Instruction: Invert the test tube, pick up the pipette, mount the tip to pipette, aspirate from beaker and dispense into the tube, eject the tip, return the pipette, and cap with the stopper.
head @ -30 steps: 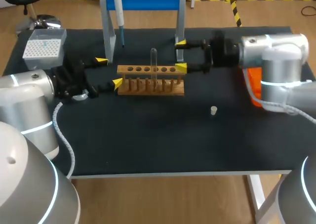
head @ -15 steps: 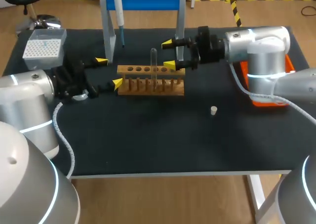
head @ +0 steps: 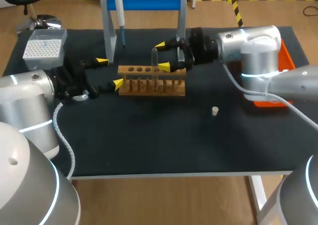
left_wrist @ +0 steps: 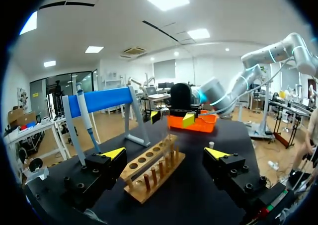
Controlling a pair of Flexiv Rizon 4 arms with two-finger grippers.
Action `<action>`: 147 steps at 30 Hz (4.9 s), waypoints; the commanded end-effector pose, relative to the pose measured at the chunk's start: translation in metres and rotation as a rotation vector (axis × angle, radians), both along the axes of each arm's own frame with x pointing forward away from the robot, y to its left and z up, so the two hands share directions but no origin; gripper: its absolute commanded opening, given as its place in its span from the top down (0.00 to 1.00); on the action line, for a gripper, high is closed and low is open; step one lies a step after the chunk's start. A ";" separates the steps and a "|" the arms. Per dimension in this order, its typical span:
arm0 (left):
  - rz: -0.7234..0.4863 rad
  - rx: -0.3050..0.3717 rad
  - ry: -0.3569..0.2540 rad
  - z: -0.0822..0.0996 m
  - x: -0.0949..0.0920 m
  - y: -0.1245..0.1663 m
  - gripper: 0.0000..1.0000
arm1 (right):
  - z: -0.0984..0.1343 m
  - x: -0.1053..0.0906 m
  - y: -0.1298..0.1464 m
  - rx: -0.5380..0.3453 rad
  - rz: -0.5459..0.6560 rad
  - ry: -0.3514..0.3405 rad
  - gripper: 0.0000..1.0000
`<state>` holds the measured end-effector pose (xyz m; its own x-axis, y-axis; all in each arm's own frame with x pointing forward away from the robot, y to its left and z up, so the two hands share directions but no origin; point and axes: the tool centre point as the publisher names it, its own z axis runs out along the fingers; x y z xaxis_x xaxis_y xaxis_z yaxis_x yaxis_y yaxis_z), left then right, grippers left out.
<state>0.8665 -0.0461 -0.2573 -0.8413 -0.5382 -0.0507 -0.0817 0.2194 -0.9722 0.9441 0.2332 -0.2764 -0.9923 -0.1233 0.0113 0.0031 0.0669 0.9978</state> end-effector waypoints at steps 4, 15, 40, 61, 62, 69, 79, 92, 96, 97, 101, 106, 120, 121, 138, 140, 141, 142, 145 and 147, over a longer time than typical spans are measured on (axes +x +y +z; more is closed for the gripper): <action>0.005 0.002 -0.001 0.000 0.000 -0.002 0.00 | -0.003 0.002 0.007 0.008 0.003 0.005 0.21; 0.005 0.002 -0.001 0.000 0.000 -0.002 0.00 | -0.004 0.002 0.019 0.018 -0.005 0.012 0.33; 0.005 0.002 -0.001 0.000 0.000 -0.002 0.00 | -0.004 -0.001 0.026 0.030 -0.009 0.023 0.58; 0.005 0.002 -0.001 0.000 0.000 -0.002 0.00 | -0.001 -0.004 0.025 0.036 -0.018 0.039 1.00; 0.005 0.002 -0.001 0.000 0.000 -0.002 0.00 | 0.000 -0.005 0.025 0.036 -0.018 0.040 1.00; 0.005 0.002 -0.001 0.000 0.000 -0.002 0.00 | 0.005 -0.005 0.025 0.037 -0.022 0.038 1.00; 0.005 0.002 -0.001 0.000 0.000 -0.002 0.00 | 0.014 -0.004 0.024 0.043 -0.027 0.037 1.00; 0.005 0.002 -0.001 0.000 0.000 -0.002 0.00 | 0.021 -0.005 0.021 0.045 -0.035 0.035 1.00; 0.005 0.002 -0.001 0.000 0.000 -0.002 0.00 | 0.023 -0.005 0.021 0.049 -0.039 0.036 1.00; 0.005 0.002 -0.001 0.000 0.000 -0.002 0.00 | 0.024 -0.005 0.021 0.050 -0.039 0.036 1.00; 0.005 0.002 -0.001 0.000 0.000 -0.002 0.00 | 0.029 -0.005 0.020 0.055 -0.042 0.037 1.00; 0.005 0.002 -0.001 0.000 0.000 -0.002 0.00 | 0.039 -0.005 0.021 0.059 -0.042 0.030 1.00; 0.005 0.002 -0.001 0.000 0.000 -0.002 0.00 | 0.064 -0.006 0.017 0.068 -0.047 0.005 1.00; 0.005 0.002 -0.001 0.000 0.000 -0.002 0.00 | 0.066 -0.007 0.017 0.068 -0.047 0.003 1.00; 0.005 0.002 -0.001 0.000 0.000 -0.002 0.00 | 0.096 -0.025 -0.011 0.074 -0.062 -0.031 1.00; 0.005 0.002 -0.001 0.000 0.000 -0.002 0.00 | 0.100 -0.031 -0.017 0.067 -0.072 -0.037 1.00; 0.005 0.002 -0.001 0.000 0.000 -0.002 0.00 | 0.100 -0.031 -0.017 0.067 -0.072 -0.037 1.00; 0.005 0.002 -0.001 0.000 0.000 -0.002 0.00 | 0.100 -0.031 -0.017 0.067 -0.072 -0.037 1.00; 0.005 0.002 -0.001 0.000 0.000 -0.002 0.00 | 0.100 -0.031 -0.017 0.067 -0.072 -0.037 1.00; 0.005 0.002 -0.001 0.000 0.000 -0.002 0.00 | 0.100 -0.031 -0.017 0.067 -0.072 -0.037 1.00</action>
